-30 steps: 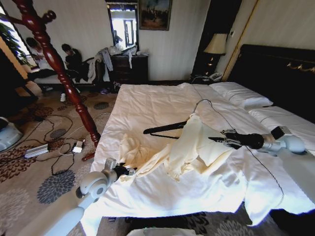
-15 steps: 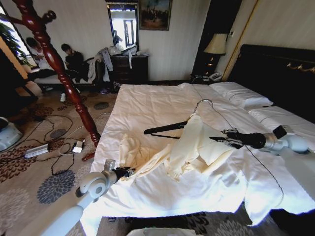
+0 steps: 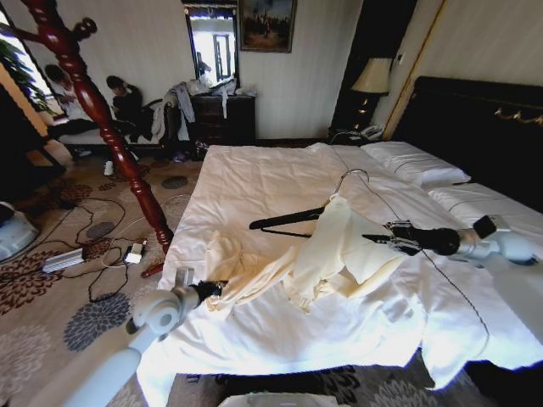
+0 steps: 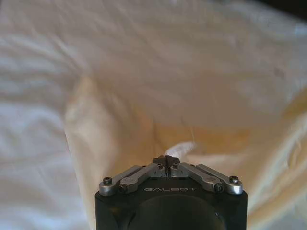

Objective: Pick up the clothes from the bed and hang them on the clothes hanger.

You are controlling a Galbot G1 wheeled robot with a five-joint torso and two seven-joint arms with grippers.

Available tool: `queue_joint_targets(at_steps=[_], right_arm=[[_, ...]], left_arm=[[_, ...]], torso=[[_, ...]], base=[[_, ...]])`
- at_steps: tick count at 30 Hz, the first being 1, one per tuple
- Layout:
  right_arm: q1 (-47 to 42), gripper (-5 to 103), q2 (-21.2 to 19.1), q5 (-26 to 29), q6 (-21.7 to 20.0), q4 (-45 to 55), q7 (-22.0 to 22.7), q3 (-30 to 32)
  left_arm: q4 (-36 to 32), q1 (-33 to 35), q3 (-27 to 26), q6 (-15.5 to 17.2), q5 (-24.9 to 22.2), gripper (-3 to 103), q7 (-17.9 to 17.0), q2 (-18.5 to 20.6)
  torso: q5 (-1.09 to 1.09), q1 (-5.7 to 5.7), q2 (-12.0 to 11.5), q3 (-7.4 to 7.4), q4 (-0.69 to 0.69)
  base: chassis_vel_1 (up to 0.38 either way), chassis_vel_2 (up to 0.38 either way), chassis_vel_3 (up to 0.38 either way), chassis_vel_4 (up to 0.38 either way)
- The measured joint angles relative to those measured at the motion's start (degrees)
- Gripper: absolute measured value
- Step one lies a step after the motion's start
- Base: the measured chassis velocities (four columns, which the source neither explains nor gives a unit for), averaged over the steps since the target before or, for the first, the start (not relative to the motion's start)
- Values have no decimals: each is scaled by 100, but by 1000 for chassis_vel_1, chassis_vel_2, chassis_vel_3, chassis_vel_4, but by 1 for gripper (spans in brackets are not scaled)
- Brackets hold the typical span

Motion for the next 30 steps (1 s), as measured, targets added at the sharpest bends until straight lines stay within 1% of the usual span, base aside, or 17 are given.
queue_joint_targets(at_steps=[1, 2, 4, 5, 6, 7, 9, 11, 12, 14, 16, 22, 26, 30], right_arm=[[-8, 19, 0, 77, -7, -9, 97, -11], [-8, 19, 0, 77, -7, -9, 97, -11], [-4, 19, 5, 162, -25, -47, 248, -38], [10, 19, 10, 166, -27, -75, 300, -55], [31, 19, 19, 166, -28, -106, 374, -79], [31, 19, 19, 166, -28, -106, 374, -79], [60, 19, 45, 168, -28, -152, 518, -119], [69, 19, 79, 141, -32, -184, 604, -155], [69, 19, 79, 141, -32, -184, 604, -155], [43, 19, 100, 86, -37, -179, 637, -189], [13, 19, 140, 16, -38, -150, 651, -229], [-66, 19, 264, -230, -36, -95, 655, -312], [-163, 19, 336, -458, -3, -68, 690, -386], [-170, 19, 362, -521, 18, -68, 716, -430]], left_arm=[[37, -176, -91, -99, -62, 0, 36, 0], [37, -176, -91, -99, -62, 0, 36, 0], [122, -602, -237, -330, -204, 0, 118, 3], [165, -892, -309, -462, -340, 0, 150, 14], [193, -1283, -390, -592, -602, 0, 147, 33], [193, -1283, -390, -592, -602, 0, 147, 33], [187, -1901, -486, -747, -1117, 0, 108, 69], [169, -2380, -532, -831, -1474, 0, 91, 134], [169, -2380, -532, -831, -1474, 0, 91, 134], [224, -2636, -519, -845, -1624, 0, 92, 189], [345, -2777, -457, -846, -1632, 0, 92, 215], [622, -3107, -343, -863, -1632, 0, 88, 162], [766, -3471, -292, -874, -1721, 0, 89, 133], [788, -3548, -265, -874, -1728, 0, 118, 155]], torso=[[0, 0, 0, 0, -1], [0, 0, 0, 0, -1], [0, 0, 0, 0, 1], [-1, 0, 0, 0, 1], [0, 1, 0, 1, -1], [0, 1, 0, 1, -1], [1, 1, 0, 0, -2], [4, 1, 0, 0, -2], [4, 1, 0, 0, -2], [1, 0, 0, 0, 0], [-1, 1, 0, 1, 2], [-1, 1, 0, 1, 1], [1, 0, 0, 0, -1], [0, 1, 0, 0, -1]], base=[[0, 0, 0, 0], [0, 0, 0, 0], [0, 0, 0, 0], [0, 0, 0, 0], [0, 0, 0, 0], [0, 0, 0, 0], [0, 0, 0, 0], [0, 0, 0, 0], [0, 0, 0, 0], [0, 0, 0, 0], [0, 0, 0, 0], [0, 0, 0, 0], [0, 0, 0, 0], [0, 0, 0, 0]])
